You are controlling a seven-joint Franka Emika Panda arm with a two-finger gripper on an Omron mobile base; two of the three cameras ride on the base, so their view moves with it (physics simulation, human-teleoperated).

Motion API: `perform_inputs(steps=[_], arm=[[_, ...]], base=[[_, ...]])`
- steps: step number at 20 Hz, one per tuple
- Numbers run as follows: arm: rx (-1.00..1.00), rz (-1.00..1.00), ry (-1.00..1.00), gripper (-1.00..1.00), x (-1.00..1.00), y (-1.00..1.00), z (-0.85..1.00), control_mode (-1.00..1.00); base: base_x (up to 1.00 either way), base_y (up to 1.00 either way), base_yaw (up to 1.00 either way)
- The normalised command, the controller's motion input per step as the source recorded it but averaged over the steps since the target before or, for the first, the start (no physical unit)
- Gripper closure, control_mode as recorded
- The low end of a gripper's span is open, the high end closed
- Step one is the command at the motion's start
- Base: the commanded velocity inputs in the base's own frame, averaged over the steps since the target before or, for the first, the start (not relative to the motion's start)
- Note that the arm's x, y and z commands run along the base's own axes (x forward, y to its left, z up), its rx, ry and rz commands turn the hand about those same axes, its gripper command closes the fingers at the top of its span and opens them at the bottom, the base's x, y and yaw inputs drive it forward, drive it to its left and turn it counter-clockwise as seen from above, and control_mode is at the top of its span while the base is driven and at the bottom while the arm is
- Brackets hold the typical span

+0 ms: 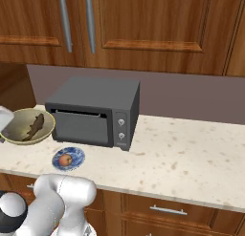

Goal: Remove the peach from the bowl and place it on the small plate. Then place the bowl with only the fish in the microwave, close the door, and press the start button to microwave the fish.

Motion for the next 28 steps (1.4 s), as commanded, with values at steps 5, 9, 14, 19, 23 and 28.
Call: perform_inputs(steps=[5,9,14,19,23,28], arm=[[0.05,0.0,0.0,1.0,-0.06,-1.0,0.35,-1.0],[0.07,-0.04,0.04,1.0,0.1,-0.76,0.01,-1.0],[0.07,-0.04,0.01,1.0,-0.02,-0.45,-0.12,-1.0],[0.0,0.0,0.0,1.0,0.0,0.0,0.0,1.0],[0.0,0.0,0.0,1.0,0.0,0.0,0.0,1.0],[0.0,0.0,0.0,1.0,0.0,0.0,0.0,1.0]], base=[[0.0,0.0,0.0],[0.0,0.0,0.0],[0.0,0.0,0.0],[-0.93,0.09,-0.02],[-1.0,0.67,0.0],[-1.0,0.98,0.0]])
